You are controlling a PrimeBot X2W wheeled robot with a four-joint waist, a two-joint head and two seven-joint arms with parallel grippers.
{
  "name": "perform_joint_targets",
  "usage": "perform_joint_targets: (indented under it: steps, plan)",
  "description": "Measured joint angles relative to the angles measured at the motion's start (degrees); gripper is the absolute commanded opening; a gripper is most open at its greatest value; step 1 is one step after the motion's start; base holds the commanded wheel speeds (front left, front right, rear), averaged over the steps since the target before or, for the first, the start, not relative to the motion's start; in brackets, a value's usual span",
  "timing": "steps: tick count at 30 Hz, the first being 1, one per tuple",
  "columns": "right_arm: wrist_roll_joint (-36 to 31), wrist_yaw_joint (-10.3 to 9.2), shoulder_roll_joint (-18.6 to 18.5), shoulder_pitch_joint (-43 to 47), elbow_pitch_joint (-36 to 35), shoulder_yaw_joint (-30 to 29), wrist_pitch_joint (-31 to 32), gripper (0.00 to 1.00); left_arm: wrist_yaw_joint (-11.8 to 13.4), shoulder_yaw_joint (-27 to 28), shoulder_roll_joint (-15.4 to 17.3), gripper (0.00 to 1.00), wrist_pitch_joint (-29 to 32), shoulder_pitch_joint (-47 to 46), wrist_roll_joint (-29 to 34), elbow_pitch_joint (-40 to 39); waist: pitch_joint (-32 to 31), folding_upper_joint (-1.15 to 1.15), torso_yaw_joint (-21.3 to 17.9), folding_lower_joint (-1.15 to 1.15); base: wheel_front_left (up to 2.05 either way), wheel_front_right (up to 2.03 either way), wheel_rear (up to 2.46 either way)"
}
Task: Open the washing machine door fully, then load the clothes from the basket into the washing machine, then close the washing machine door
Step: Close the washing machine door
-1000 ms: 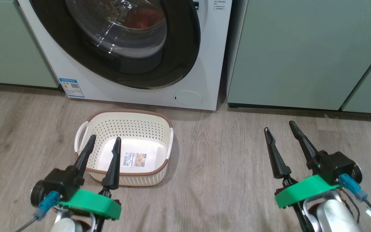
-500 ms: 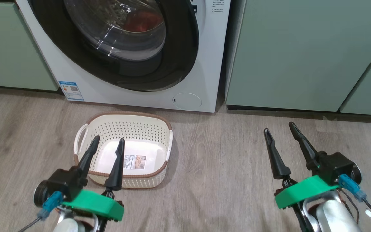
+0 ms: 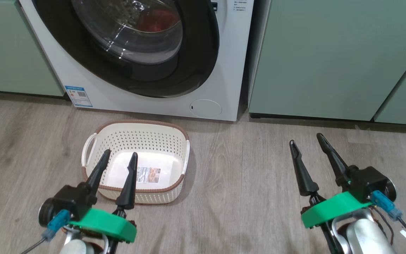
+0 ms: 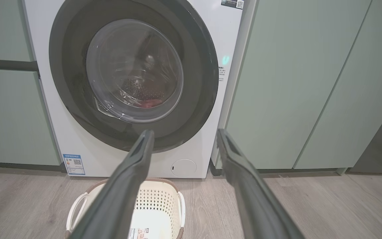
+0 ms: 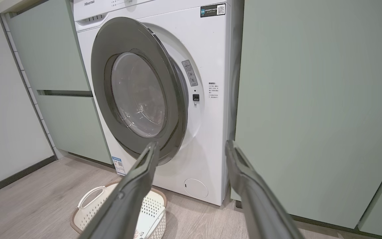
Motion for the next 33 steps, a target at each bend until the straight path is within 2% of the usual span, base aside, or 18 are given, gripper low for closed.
perform_joint_targets:
  steps: [3, 4, 5, 6, 13, 18, 27, 33]
  plan:
    - [0.00, 0.00, 0.00, 0.01, -0.04, -0.03, 0.00, 1.00, 0.01, -0.05, 0.00, 1.00, 0.01, 0.00, -0.04, 0.03, 0.15, 0.00, 0.23, 0.00, 0.00, 0.00, 0.00]
    - [0.00, 0.00, -0.01, 0.01, -0.05, -0.01, 0.00, 0.63, 0.01, -0.09, 0.00, 1.00, 0.00, 0.00, -0.04, 0.03, 0.22, 0.00, 0.32, 0.00, 0.00, 0.00, 0.00]
    - [0.00, 0.00, -0.01, 0.01, -0.05, 0.01, 0.00, 0.15, 0.01, -0.13, 0.00, 1.00, 0.00, 0.00, -0.04, 0.03, 0.29, 0.00, 0.43, 0.00, 0.00, 0.00, 0.00]
    - [0.00, 0.00, -0.03, 0.01, -0.12, 0.03, 0.00, 0.00, 0.01, -0.19, 0.00, 1.00, 0.00, 0.00, -0.04, 0.03, 0.37, 0.00, 0.54, 0.00, 0.00, 0.00, 0.00]
    - [-0.85, 0.00, -1.37, -0.04, -1.99, 1.36, 0.00, 0.00, 0.01, -1.18, 0.00, 1.00, 0.00, -0.03, -0.05, 0.01, 1.92, 0.00, 1.88, 0.00, 0.00, 0.00, 0.00]
    - [-1.34, 0.00, -4.99, -3.08, -2.38, 5.88, 0.00, 0.00, 0.01, -2.50, 0.00, 1.00, 0.00, -1.20, -0.86, -0.12, 5.20, 0.00, 3.13, 0.00, 0.00, 0.00, 0.00]
    - [0.16, 0.01, -14.13, -21.98, 0.70, 15.44, 0.00, 0.00, 0.01, -4.26, -0.10, 1.00, 0.00, -7.89, -2.64, -1.58, 12.93, 0.00, 7.74, 0.00, 0.00, 0.00, 0.00]
    - [3.57, 0.01, -20.18, -36.95, 7.32, 24.16, -0.01, 0.00, 0.14, -5.42, -0.18, 1.00, 0.00, -10.35, -4.24, -2.87, 18.65, 0.00, 11.60, 0.00, 0.00, 0.00, 0.00]
